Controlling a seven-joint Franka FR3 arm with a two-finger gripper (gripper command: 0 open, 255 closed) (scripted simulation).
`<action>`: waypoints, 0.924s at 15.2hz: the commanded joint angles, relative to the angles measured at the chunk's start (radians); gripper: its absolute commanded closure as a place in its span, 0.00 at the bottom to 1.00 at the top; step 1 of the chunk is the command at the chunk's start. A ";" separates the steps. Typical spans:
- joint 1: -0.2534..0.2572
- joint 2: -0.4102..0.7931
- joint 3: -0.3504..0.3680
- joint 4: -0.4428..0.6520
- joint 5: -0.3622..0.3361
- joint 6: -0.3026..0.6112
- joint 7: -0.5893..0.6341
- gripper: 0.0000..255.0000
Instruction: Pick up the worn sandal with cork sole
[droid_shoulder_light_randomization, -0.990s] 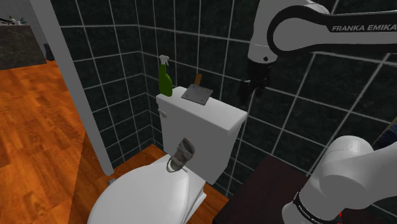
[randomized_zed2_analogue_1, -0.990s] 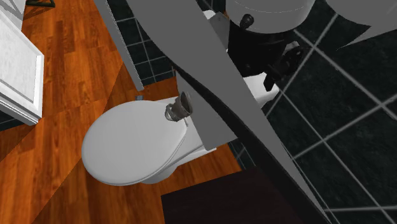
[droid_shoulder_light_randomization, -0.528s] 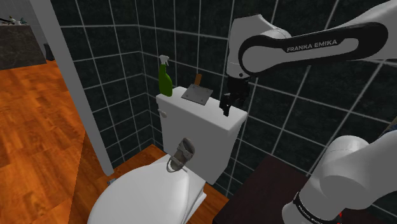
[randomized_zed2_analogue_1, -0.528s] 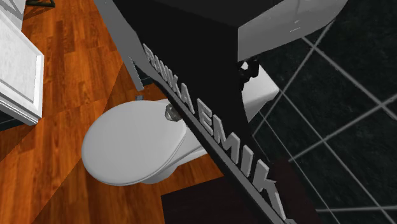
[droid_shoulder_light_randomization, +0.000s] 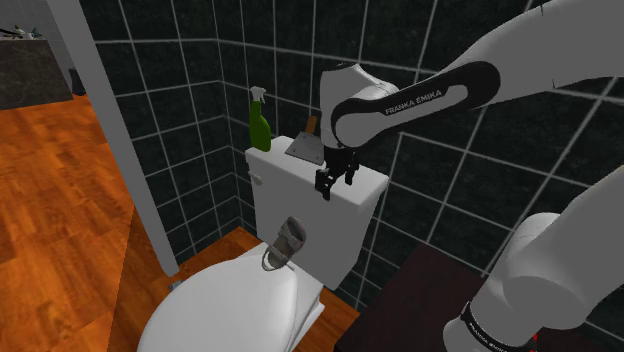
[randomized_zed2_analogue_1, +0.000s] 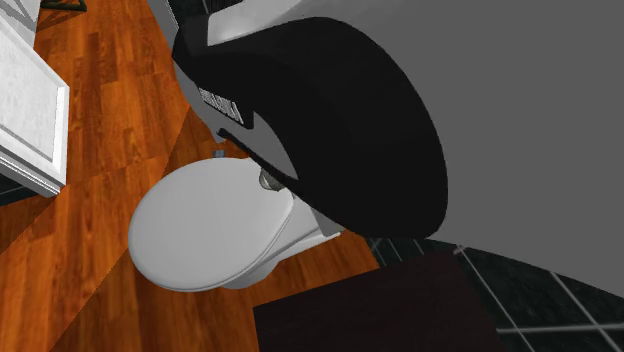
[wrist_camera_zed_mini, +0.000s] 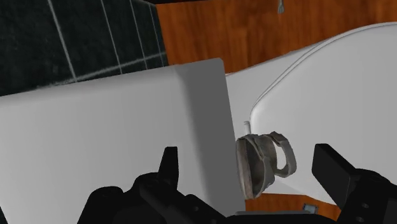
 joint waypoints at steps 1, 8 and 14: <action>0.002 0.089 0.011 0.036 -0.014 0.043 0.016 0.00; 0.018 0.369 0.036 0.177 -0.080 0.140 0.073 0.00; 0.049 0.609 0.037 0.344 -0.140 0.177 0.115 0.00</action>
